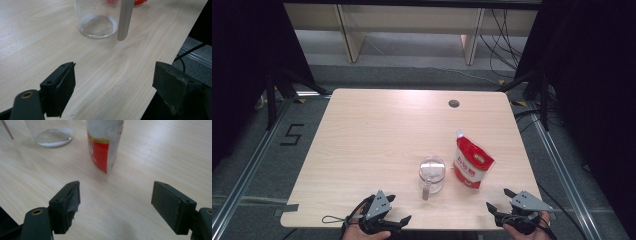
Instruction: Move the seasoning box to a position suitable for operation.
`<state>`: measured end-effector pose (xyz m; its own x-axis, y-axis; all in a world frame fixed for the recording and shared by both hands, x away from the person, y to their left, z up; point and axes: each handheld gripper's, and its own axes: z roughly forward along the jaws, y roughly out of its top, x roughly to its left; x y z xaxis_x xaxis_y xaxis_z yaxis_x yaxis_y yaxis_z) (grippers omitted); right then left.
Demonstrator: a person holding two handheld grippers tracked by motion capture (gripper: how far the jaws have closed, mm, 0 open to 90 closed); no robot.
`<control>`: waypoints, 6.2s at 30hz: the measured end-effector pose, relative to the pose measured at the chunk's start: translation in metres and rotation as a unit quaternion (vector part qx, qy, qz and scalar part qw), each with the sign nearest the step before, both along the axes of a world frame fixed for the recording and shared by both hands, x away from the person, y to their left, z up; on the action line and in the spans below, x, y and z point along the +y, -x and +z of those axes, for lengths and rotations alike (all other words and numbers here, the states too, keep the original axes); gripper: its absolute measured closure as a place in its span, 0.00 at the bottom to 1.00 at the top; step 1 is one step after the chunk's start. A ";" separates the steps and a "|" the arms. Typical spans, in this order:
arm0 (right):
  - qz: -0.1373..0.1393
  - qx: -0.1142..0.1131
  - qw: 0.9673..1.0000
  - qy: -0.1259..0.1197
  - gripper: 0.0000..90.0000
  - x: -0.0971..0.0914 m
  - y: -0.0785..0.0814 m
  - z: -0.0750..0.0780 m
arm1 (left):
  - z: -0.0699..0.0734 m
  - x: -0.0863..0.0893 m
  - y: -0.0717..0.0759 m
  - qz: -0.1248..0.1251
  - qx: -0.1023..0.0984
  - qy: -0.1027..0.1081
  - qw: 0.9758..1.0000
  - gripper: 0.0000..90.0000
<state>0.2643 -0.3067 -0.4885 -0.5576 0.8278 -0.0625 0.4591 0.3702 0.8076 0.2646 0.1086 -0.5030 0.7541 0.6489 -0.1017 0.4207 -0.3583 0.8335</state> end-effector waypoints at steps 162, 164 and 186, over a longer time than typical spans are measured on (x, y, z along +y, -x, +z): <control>0.016 0.018 1.000 0.001 0.26 0.005 0.000 -0.004 | 0.004 0.009 -0.030 -0.104 -0.040 0.013 0.994 0.80; 0.017 0.018 1.000 0.001 0.26 0.005 0.000 -0.004 | 0.004 0.010 -0.032 -0.107 -0.038 0.011 0.994 0.80; 0.022 0.012 1.000 -0.002 0.27 0.006 -0.001 -0.004 | 0.018 0.016 -0.020 -0.078 -0.025 0.021 0.996 0.55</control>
<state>0.2651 -0.3004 -0.4924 -0.5944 0.8029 -0.0460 0.4615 0.3874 0.7981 0.2851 0.1248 -0.4855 0.8506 0.5186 -0.0865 0.3199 -0.3799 0.8680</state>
